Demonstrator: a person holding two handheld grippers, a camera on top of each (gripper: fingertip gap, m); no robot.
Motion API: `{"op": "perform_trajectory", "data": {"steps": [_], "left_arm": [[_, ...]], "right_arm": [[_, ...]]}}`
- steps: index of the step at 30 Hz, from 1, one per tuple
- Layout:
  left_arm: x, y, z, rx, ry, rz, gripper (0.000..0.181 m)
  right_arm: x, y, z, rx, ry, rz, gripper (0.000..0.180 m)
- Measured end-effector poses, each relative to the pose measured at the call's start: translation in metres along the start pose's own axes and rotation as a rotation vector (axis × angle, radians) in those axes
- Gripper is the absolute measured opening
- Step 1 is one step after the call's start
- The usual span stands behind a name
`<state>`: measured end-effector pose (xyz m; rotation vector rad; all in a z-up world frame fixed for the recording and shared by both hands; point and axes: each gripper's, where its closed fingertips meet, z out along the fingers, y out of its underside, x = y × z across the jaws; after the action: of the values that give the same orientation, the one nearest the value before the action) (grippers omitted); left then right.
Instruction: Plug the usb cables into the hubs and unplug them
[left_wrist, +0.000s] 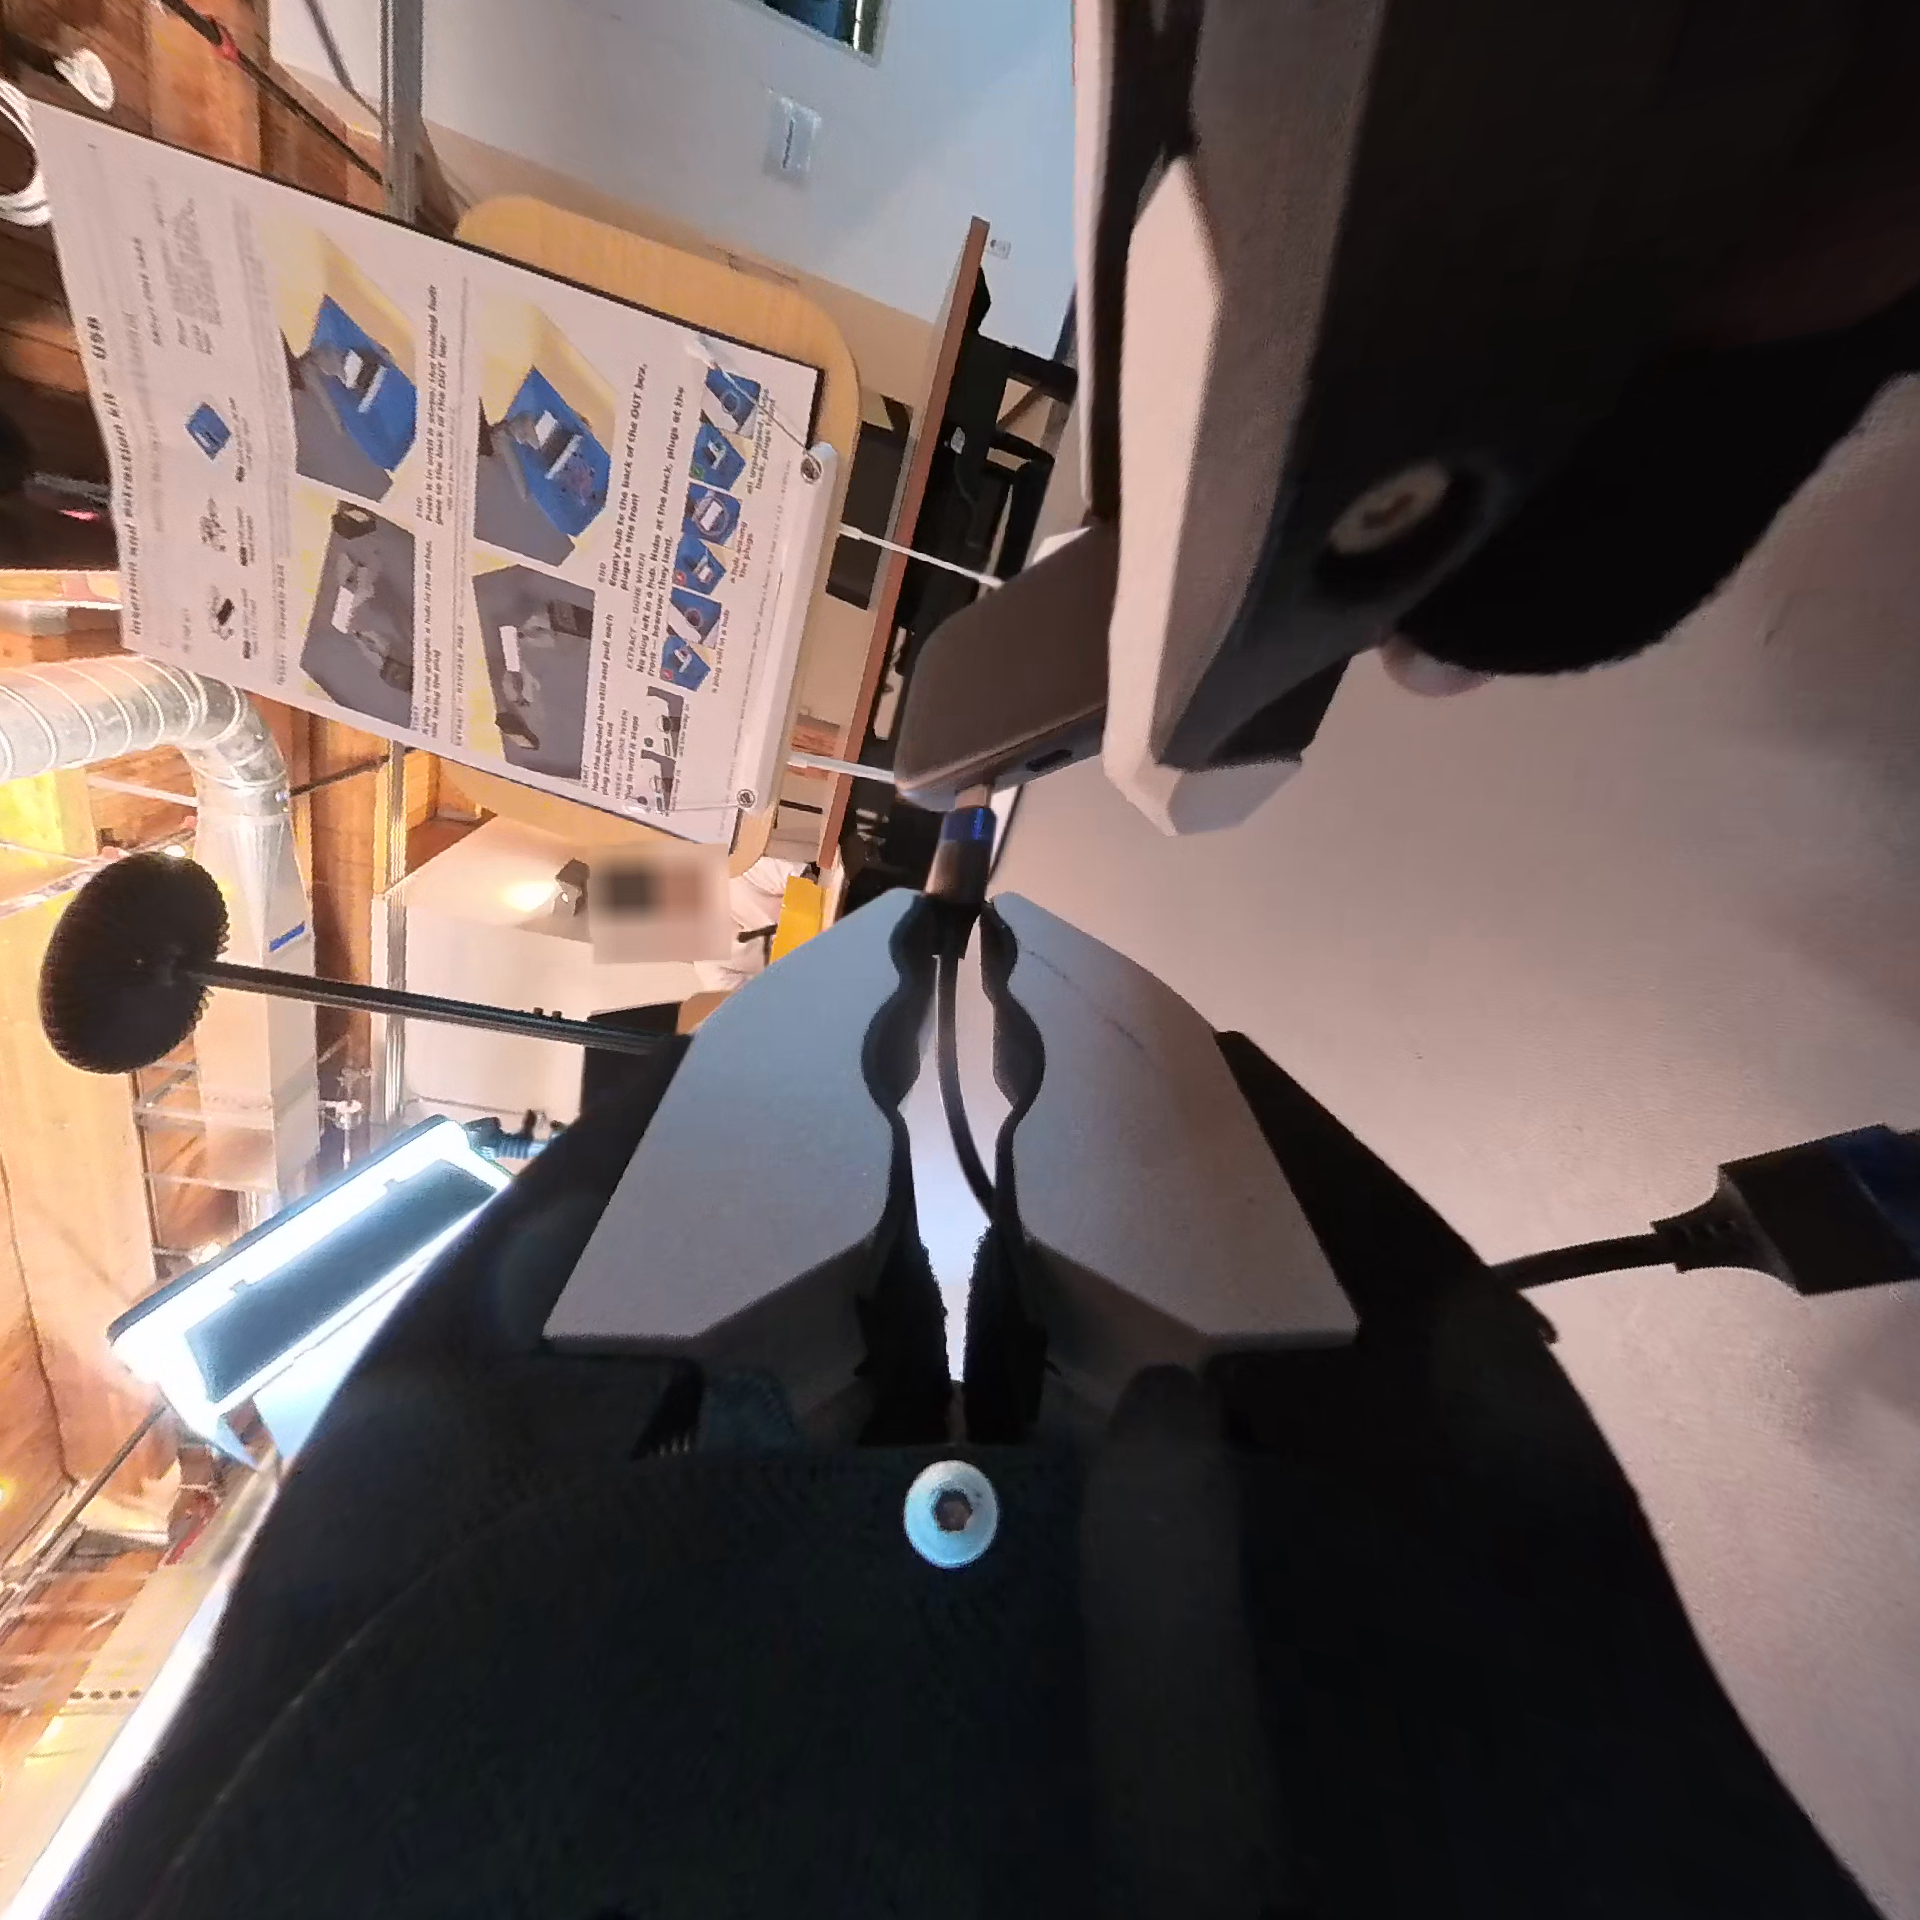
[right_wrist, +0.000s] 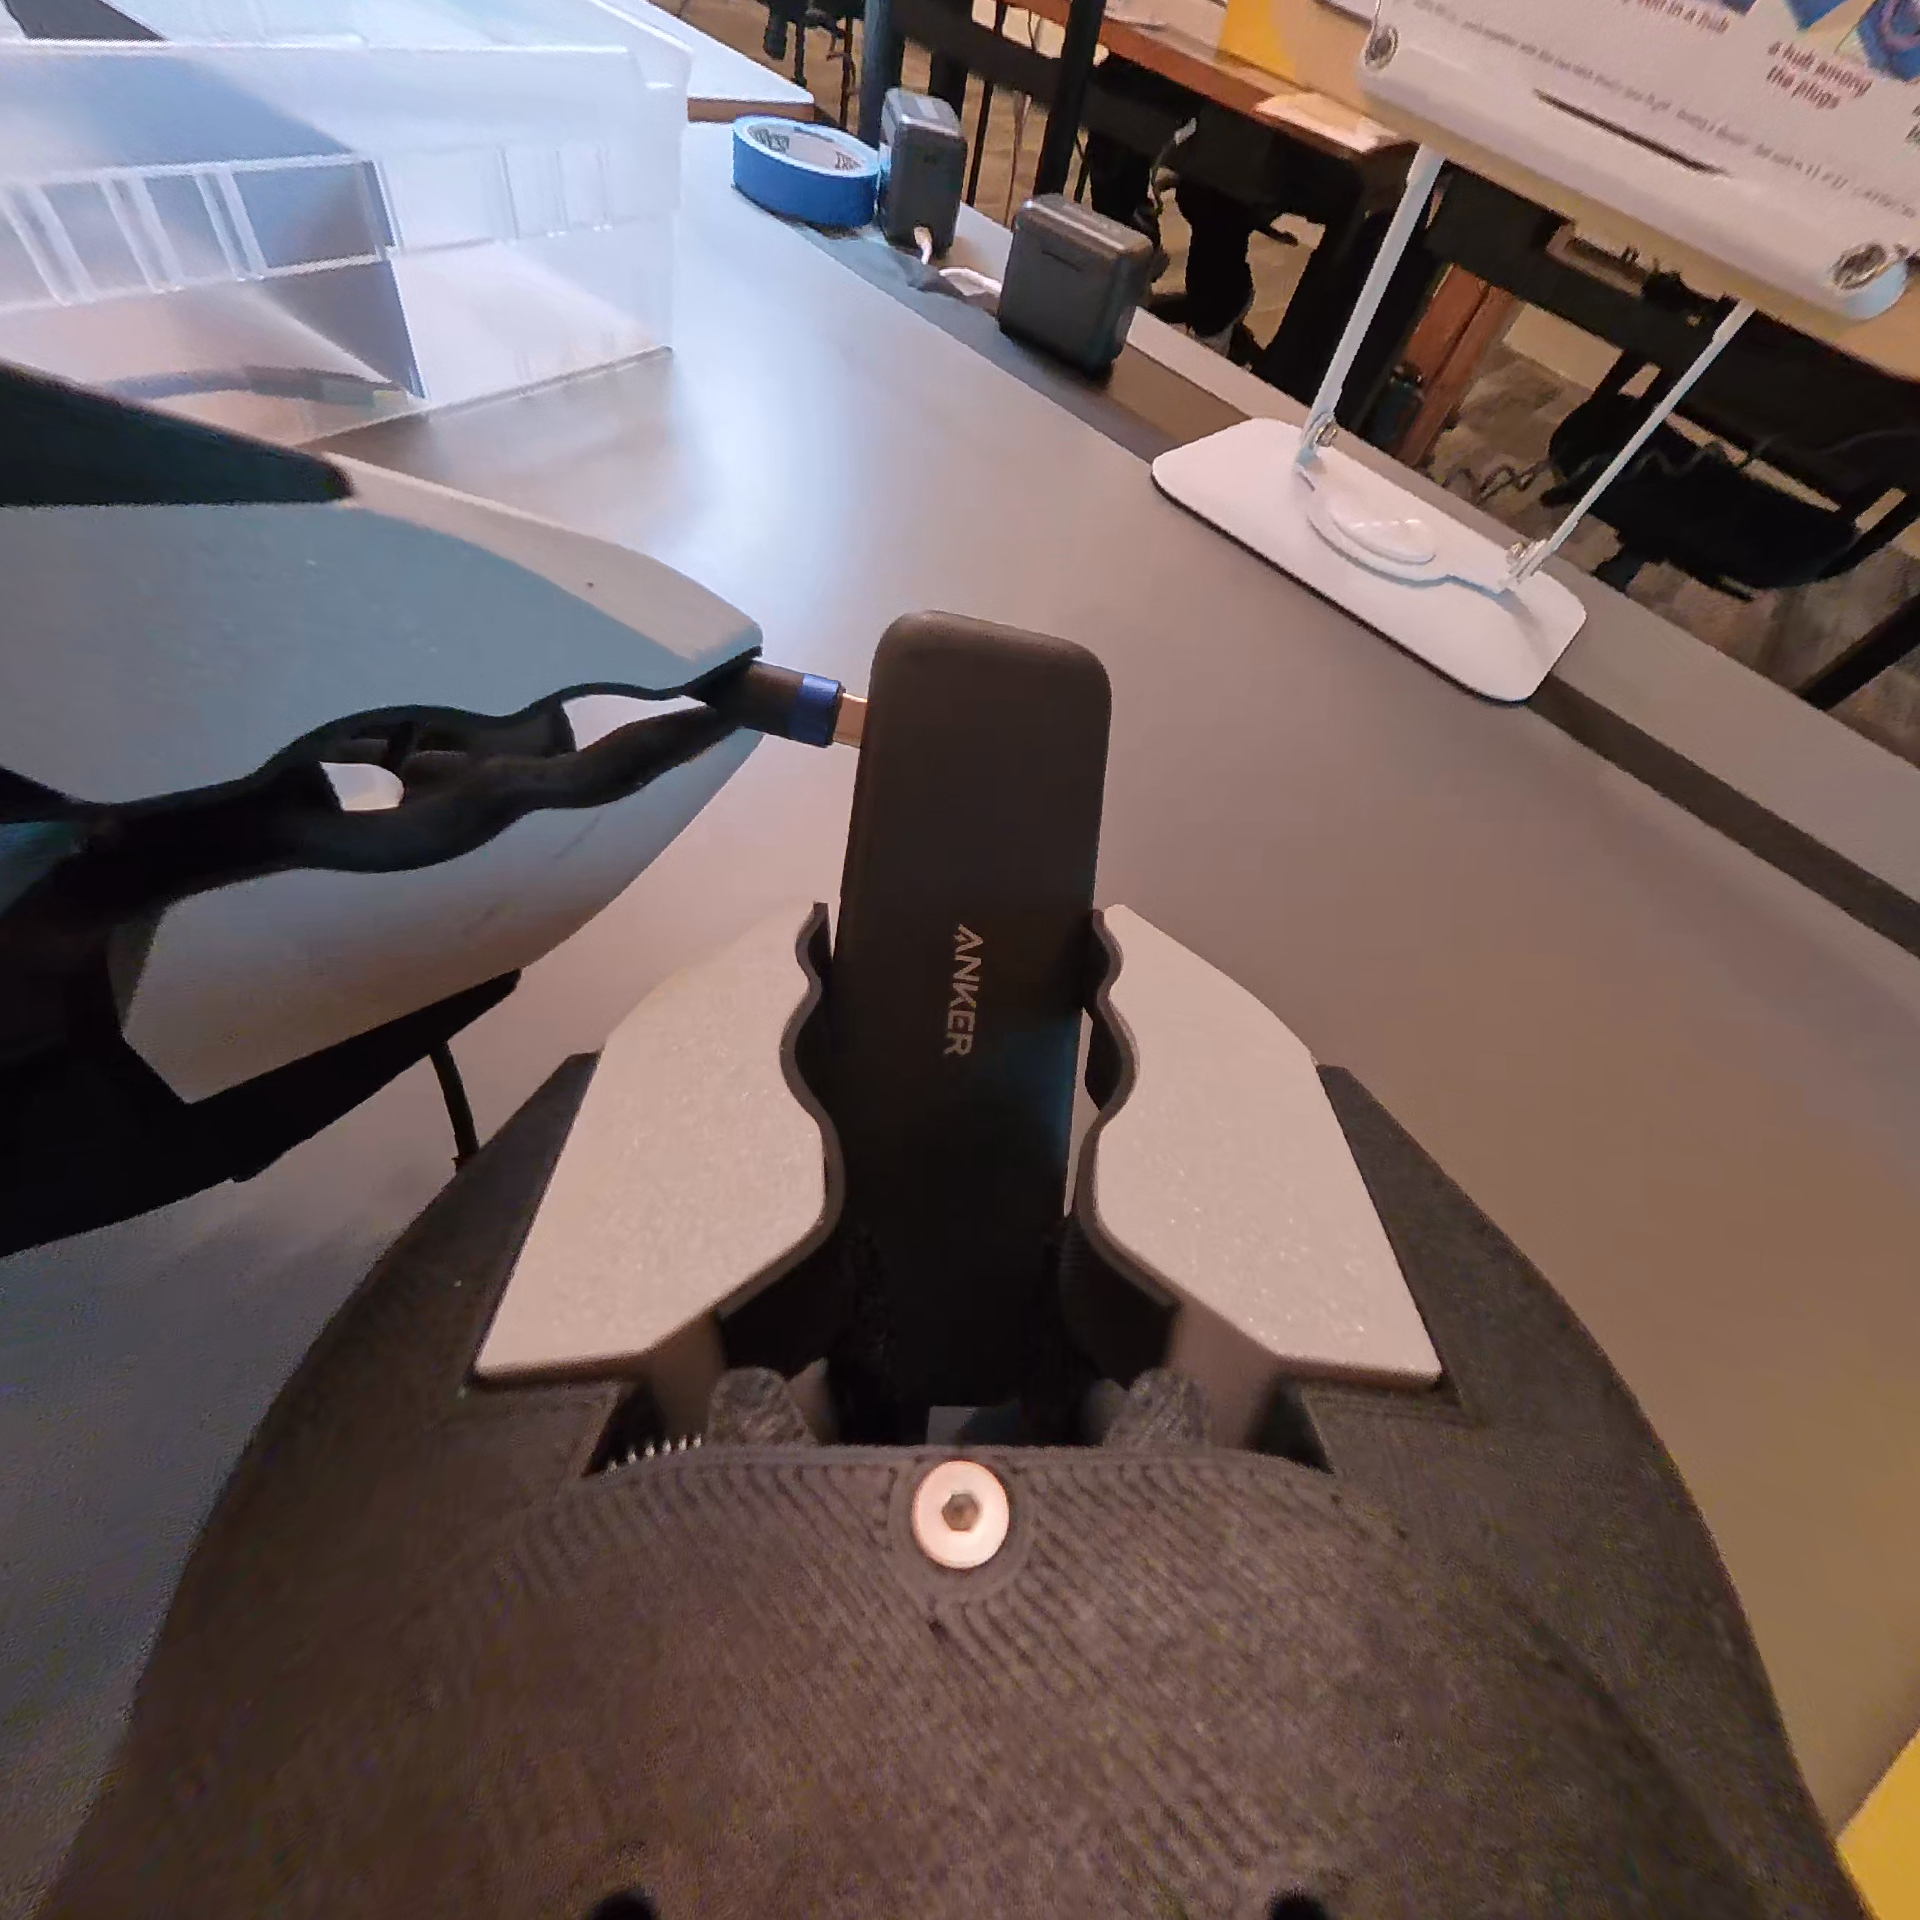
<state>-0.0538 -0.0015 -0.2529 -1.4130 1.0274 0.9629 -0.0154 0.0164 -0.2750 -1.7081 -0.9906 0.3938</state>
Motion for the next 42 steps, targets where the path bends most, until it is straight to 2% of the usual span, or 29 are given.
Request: {"op": "perform_trajectory", "data": {"steps": [11,23,28,31,33,36,39,41,42], "left_arm": [[-0.004,-0.009,-0.004,0.032,-0.061,0.039,0.008],[0.004,-0.013,-0.005,0.117,-0.004,0.060,0.009],[0.004,-0.012,-0.004,0.123,0.006,0.023,0.009],[0.001,-0.019,-0.007,0.197,0.109,-0.133,0.013],[-0.002,-0.026,-0.015,0.284,0.267,-0.345,0.036],[-0.011,-0.038,-0.037,0.510,0.567,-0.691,0.054],[-0.036,-0.036,-0.050,0.710,0.775,-1.097,0.057],[-0.040,-0.032,-0.049,0.695,0.891,-1.278,0.057],[-0.035,-0.034,-0.049,0.670,0.948,-1.290,0.057]], "right_arm": [[0.002,-0.008,-0.007,0.048,0.065,-0.090,0.047],[0.004,-0.007,-0.009,0.046,0.049,-0.265,0.047],[0.003,-0.005,-0.007,0.055,0.041,-0.207,0.047],[0.008,-0.010,-0.011,0.134,0.052,-0.206,0.047],[0.014,-0.013,-0.017,0.162,0.072,-0.251,0.047],[0.009,-0.020,-0.030,0.227,0.038,-0.396,0.047],[0.000,-0.032,-0.042,0.312,0.016,-0.503,0.047],[-0.007,-0.040,-0.047,0.340,0.037,-0.581,0.047],[-0.009,-0.043,-0.048,0.339,0.060,-0.633,0.047]]}}
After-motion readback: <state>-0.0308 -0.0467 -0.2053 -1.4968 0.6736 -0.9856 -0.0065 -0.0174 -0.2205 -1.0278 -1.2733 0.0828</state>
